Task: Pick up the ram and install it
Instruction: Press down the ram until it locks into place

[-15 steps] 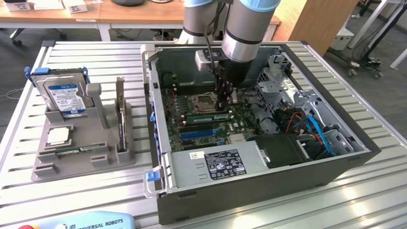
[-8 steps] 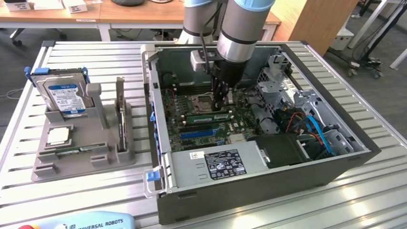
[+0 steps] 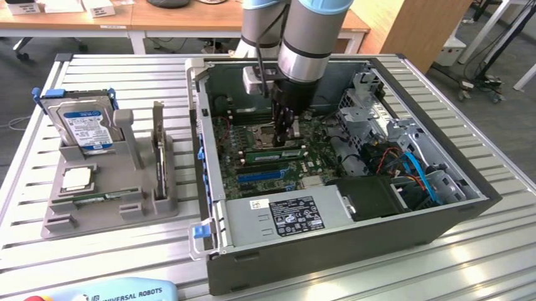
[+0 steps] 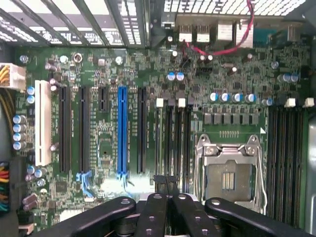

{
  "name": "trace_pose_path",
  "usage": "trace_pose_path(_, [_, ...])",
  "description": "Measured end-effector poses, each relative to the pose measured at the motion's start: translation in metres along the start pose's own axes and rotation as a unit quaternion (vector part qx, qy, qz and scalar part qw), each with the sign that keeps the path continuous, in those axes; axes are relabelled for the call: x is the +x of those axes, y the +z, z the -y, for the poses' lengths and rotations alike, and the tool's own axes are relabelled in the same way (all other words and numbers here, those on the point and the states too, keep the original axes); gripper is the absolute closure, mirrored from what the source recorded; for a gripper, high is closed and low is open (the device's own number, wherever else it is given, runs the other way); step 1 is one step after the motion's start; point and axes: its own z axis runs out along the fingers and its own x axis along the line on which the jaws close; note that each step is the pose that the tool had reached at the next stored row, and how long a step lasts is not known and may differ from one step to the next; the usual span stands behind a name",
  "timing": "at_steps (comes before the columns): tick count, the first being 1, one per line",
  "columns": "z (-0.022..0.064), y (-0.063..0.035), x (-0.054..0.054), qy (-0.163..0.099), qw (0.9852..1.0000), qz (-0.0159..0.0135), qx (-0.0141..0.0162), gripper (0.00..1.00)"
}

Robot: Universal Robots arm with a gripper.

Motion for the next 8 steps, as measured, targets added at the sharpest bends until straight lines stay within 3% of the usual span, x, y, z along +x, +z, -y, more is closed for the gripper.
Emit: trace_pose_path(8, [-0.0147, 0.0005, 0.0, 0.0, 1.0, 0.0, 0.0002, 0.9])
